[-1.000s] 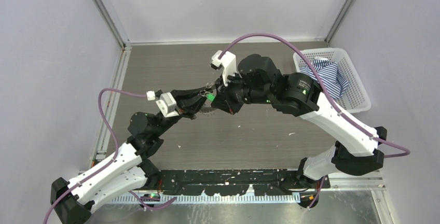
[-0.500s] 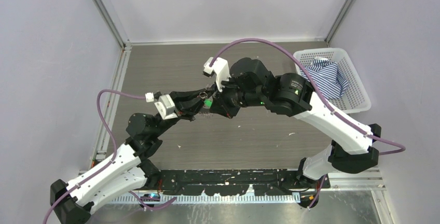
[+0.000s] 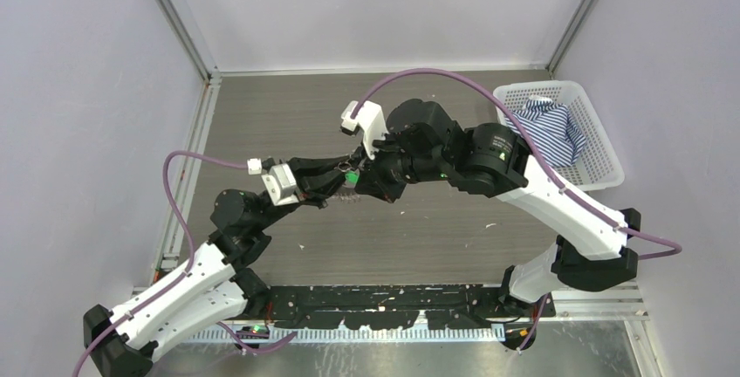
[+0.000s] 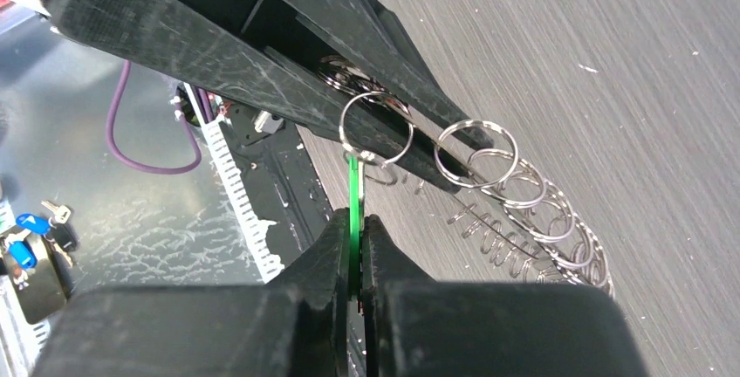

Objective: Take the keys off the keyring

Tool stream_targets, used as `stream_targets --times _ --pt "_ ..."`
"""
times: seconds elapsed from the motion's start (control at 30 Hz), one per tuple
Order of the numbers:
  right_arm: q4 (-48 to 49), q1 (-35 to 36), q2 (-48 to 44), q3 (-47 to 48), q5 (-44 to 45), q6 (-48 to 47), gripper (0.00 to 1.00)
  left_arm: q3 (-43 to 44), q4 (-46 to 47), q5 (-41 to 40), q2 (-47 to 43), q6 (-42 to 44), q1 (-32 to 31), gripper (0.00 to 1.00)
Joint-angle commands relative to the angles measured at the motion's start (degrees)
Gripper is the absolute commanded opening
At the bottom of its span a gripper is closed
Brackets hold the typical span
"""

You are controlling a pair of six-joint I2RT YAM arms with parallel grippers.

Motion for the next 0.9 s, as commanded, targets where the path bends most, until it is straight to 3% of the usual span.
stream_targets --times 0.0,0.43,0.87 --pt "0.1 0.4 0.1 3.9 0.5 -2.1 0.01 3.5 0.5 2.3 -1.0 1.6 0.0 0.00" --pt "-3.3 0.7 1.7 5.4 1.4 -3.5 0.01 4.2 -1.0 3.0 -2.3 3.3 0.0 0.00" --pt "-3.6 0.9 1.5 6.3 2.3 -3.8 0.01 5.5 -6.2 8.8 -4.7 4.4 0.0 0.00"
